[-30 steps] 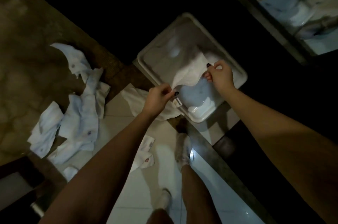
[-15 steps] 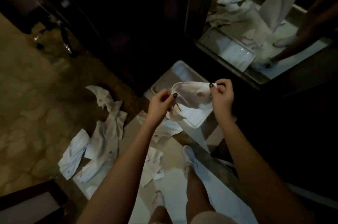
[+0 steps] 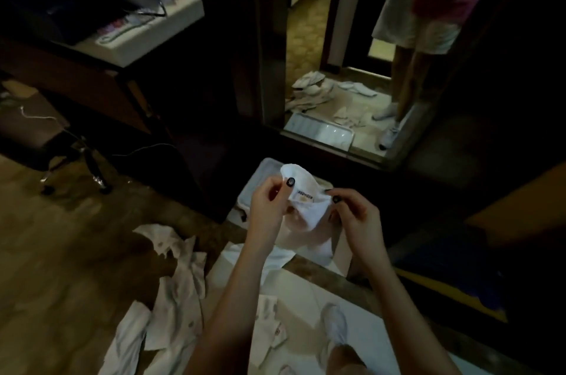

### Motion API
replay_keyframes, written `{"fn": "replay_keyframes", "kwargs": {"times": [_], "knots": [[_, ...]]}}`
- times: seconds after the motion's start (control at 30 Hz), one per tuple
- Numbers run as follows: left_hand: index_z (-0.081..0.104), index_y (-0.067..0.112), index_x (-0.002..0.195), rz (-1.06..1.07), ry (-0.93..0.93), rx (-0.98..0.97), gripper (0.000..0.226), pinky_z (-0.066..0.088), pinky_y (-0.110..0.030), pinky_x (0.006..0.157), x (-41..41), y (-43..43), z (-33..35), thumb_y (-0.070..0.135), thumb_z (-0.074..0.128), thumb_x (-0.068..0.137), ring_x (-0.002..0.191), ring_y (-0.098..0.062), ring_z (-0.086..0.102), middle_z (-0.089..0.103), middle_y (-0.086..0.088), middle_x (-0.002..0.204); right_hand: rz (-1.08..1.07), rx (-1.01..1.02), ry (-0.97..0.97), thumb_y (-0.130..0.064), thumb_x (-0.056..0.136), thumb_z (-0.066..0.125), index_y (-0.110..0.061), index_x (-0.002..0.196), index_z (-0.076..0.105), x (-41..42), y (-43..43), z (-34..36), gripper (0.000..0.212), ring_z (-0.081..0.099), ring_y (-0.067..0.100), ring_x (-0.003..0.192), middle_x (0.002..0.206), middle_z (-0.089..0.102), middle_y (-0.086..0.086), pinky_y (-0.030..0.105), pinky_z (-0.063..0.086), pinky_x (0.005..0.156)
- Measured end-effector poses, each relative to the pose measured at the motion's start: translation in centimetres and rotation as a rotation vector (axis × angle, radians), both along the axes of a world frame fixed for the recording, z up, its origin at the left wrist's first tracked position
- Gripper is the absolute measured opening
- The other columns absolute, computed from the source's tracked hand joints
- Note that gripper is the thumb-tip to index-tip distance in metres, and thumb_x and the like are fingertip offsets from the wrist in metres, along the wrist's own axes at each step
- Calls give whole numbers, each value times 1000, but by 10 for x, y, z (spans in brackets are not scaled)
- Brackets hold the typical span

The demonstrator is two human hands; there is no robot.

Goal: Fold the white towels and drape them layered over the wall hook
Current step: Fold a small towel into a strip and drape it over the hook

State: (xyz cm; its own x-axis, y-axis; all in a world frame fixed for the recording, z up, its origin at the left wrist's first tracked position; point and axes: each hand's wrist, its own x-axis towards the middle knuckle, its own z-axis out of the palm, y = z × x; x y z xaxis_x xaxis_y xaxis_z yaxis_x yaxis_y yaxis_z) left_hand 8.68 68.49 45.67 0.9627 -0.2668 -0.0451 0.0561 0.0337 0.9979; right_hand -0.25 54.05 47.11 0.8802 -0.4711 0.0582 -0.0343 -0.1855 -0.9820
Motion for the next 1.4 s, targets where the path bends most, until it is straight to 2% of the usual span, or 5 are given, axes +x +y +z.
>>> {"fn": "replay_keyframes", "kwargs": {"times": [0.47,0.6,0.73,0.9,1.4], "knots": [[58,17,66,-78,90,22,27,53,-51,77,-105,-36,16,30,64,89,77,-21,58,57,-1,71,7,-149,240,-13,91,66,-19,94,71,-127,-17,48,8,64,14,95,98,69,-5,38,54,87],[61,10,83,-111,-120,114,8,46,-20,88,-118,-49,24,6,67,87,101,4,54,54,10,112,-66,-258,185,-14,90,67,-36,84,62,-151,-37,59,24,55,4,86,93,59,-4,19,45,74],[45,28,67,-249,-176,77,31,41,-18,66,-143,-69,39,6,62,80,68,2,49,51,18,70,-145,-305,123,-15,91,67,-36,82,61,-178,-56,70,23,55,0,89,92,58,-4,11,43,73],[49,38,112,-336,-415,38,45,44,-14,90,-182,-95,57,15,72,82,111,-2,53,53,10,122,-207,-173,22,-15,94,64,-23,77,59,-224,-93,80,20,62,9,83,84,66,-1,29,50,72],[59,18,68,-479,-296,22,22,43,-14,67,-323,-176,72,8,75,80,74,0,57,65,12,77,-281,-121,12,-15,89,70,-18,71,64,-388,-187,73,20,62,5,74,81,68,-11,23,49,66]]}}
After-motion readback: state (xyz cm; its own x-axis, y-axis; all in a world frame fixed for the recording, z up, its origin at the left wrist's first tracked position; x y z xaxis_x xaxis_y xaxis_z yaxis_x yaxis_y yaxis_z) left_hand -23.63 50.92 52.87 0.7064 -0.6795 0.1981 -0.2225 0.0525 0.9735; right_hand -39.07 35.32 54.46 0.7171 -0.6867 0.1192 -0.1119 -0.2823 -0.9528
